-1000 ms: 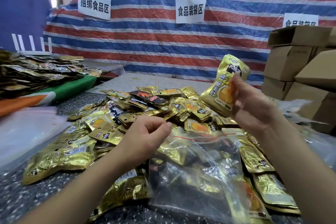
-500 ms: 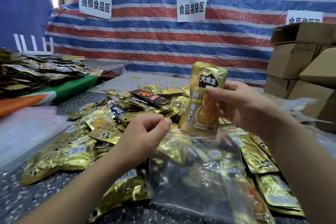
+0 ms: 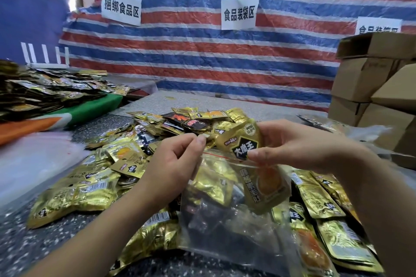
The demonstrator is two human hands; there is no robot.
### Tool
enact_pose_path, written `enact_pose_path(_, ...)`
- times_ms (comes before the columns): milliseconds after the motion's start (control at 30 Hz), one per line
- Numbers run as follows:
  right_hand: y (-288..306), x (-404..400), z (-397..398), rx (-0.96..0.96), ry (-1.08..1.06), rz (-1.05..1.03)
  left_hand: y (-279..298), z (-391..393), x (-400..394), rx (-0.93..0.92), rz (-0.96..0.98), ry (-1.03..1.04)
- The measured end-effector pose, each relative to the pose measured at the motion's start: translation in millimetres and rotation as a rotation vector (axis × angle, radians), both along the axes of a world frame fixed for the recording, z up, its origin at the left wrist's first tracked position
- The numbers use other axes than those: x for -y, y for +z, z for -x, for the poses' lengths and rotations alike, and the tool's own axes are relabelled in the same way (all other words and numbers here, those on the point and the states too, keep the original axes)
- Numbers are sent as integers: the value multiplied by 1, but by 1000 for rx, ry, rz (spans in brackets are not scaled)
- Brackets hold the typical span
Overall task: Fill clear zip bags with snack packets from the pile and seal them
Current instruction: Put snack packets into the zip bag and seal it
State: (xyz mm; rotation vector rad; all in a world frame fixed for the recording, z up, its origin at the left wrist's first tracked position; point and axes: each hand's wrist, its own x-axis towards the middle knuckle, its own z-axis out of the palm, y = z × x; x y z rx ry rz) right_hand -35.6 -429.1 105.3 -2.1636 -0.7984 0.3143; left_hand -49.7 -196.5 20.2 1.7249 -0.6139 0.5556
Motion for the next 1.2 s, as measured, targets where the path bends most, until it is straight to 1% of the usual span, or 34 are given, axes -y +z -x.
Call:
enact_pose_path(100,0,0,-2,21,-6,-7,-2,0,2,-54,27,-37)
enact_pose_path(233,-1,4,-8,36,-52,-168,-1,-3,6,-192,171,-93)
enact_pose_path(333,-2,5,-10,17,-84,-246,2,-1,9,-294,200,-87)
enact_pose_path(400,-2,4,-9,25,-79,-169,2,-1,9,-317,218,-89)
enact_pose_path(467,0,1,-5,54,-80,-12,1,-1,9,-315,220,-89)
enact_pose_path(633,-4,-17,9,186,-10,390,0,7,15,-259,98,-91)
enact_pose_path(700,-7,-21,12,236,11,495,-1,9,16,-230,33,-65)
enact_pose_path(767,-8,-24,13,268,-9,519,-2,9,16,-211,-1,-50)
enact_pose_path(967,-10,-24,7,373,-137,426,2,10,16,-236,70,1)
enact_pose_path(1067,-4,-21,9,276,-148,267,3,9,16,-275,133,10)
enact_pose_path(1100,-1,-19,10,253,-135,243,4,10,16,-288,148,8)
enact_pose_path(1200,5,-14,14,315,-70,343,7,13,17,-331,218,-29)
